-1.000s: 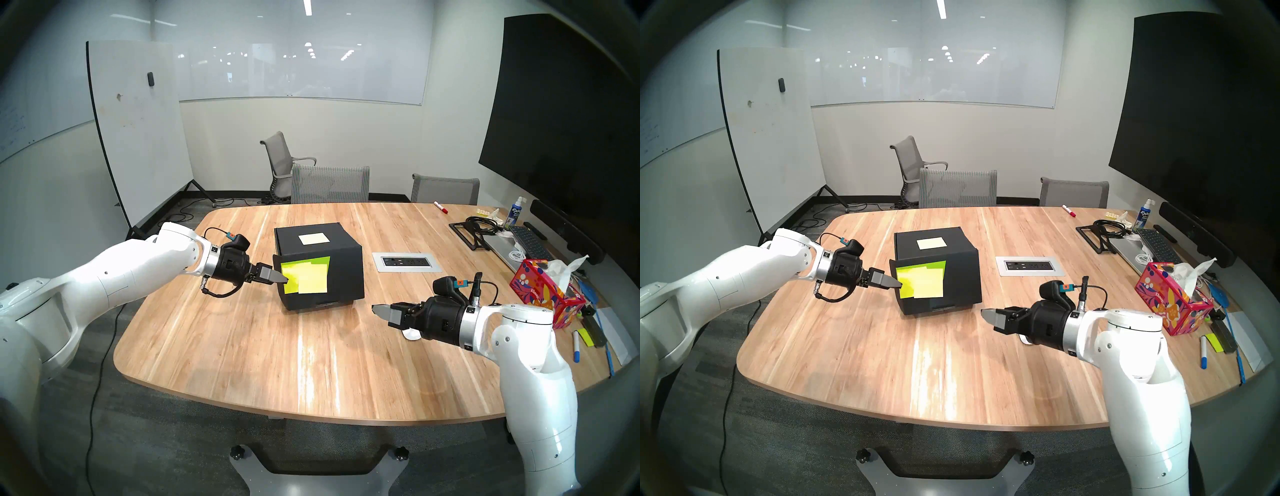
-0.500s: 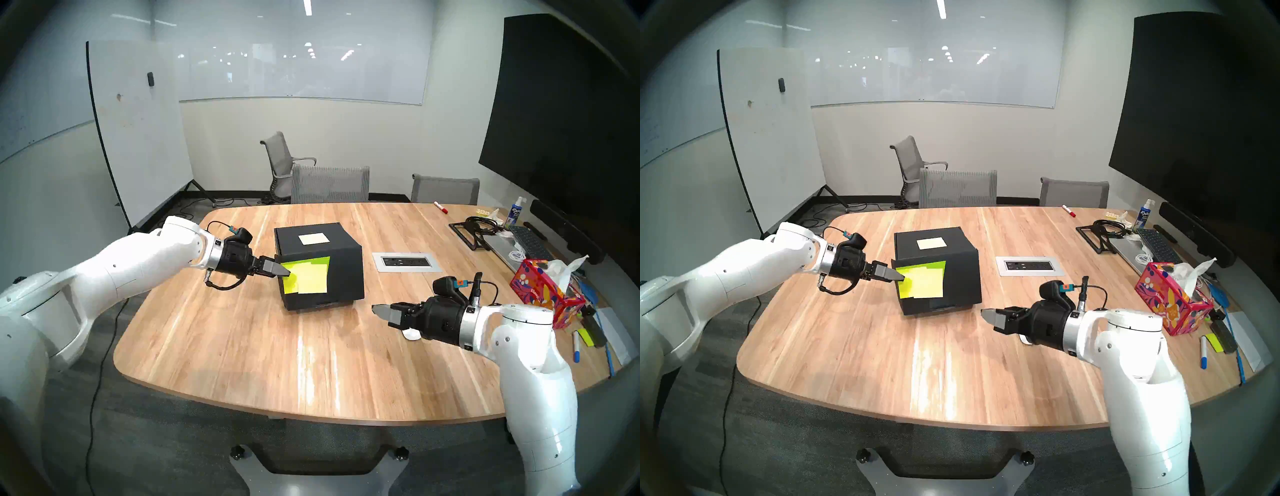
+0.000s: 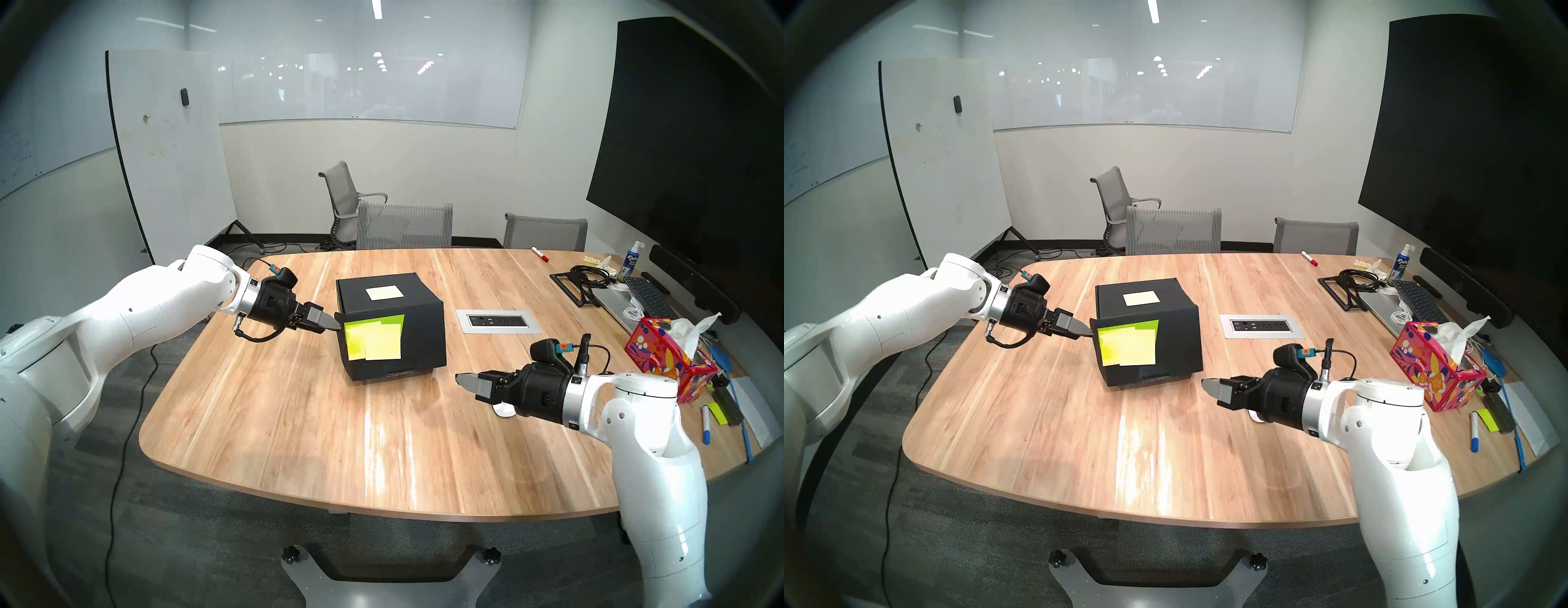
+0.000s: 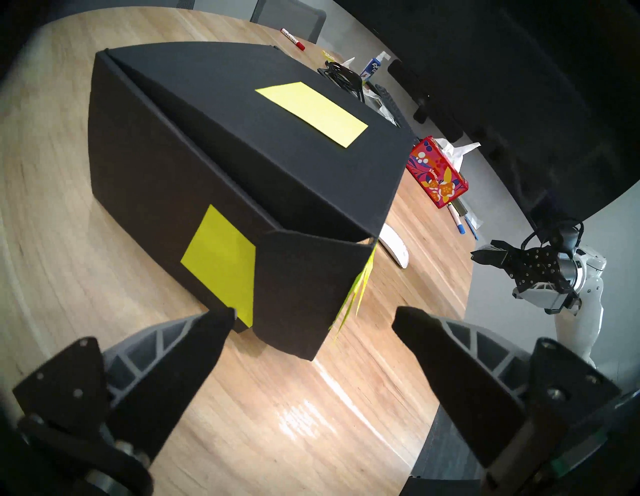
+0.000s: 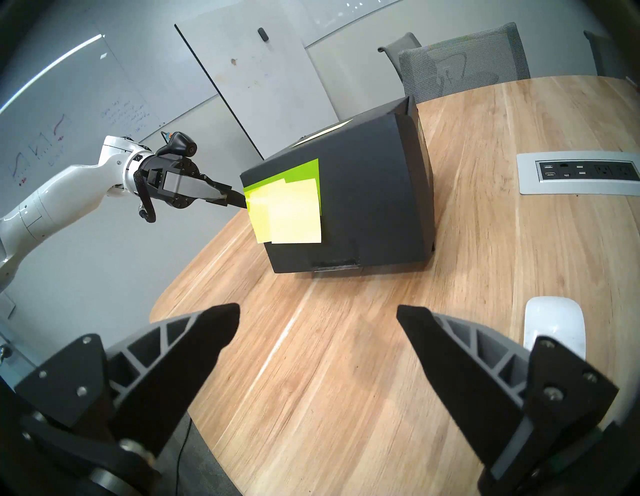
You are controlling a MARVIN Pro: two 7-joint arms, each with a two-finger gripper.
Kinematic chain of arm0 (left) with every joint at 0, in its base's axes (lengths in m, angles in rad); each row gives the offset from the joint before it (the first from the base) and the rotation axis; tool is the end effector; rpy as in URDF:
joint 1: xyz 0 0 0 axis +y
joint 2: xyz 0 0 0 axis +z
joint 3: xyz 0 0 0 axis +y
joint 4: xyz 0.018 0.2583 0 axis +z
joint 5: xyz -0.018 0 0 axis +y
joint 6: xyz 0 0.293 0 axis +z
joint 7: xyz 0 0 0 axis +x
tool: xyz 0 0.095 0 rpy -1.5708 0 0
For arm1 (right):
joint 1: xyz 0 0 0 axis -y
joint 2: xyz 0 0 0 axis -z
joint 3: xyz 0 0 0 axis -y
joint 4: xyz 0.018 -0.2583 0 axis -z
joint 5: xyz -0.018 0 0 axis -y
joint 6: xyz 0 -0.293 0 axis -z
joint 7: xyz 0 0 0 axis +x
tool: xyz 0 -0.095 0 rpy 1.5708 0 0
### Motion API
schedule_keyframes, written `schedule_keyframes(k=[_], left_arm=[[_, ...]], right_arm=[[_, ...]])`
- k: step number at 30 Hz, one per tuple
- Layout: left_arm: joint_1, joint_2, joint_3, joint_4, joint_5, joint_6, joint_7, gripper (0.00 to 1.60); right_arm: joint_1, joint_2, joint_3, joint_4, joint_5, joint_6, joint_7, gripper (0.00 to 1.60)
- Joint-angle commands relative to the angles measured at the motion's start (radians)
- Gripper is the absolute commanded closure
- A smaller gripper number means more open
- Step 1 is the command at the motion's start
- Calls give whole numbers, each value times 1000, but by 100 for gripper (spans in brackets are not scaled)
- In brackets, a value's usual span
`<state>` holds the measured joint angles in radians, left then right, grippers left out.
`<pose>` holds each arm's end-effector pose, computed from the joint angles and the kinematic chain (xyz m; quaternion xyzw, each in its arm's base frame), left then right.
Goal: Open the box and place the mouse inside
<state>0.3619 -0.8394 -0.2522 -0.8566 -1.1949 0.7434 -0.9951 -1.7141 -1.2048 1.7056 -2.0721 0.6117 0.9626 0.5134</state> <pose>0.5020 0.0703 -0.1749 0.8527 -0.2358 0.2420 0.3985 0.3230 -0.0197 -0.1859 -0.8198 -0.1344 -0.4443 0.3354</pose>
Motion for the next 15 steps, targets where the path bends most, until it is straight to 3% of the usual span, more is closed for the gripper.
schedule_keyframes(k=[1, 15], left_arm=[[-23, -52, -25, 29, -14, -21, -6, 0], [4, -123, -52, 87, -38, -89, 17, 0]], right_arm=[[7, 2, -1, -20, 4, -3, 1, 0], [8, 2, -1, -20, 4, -3, 1, 0]])
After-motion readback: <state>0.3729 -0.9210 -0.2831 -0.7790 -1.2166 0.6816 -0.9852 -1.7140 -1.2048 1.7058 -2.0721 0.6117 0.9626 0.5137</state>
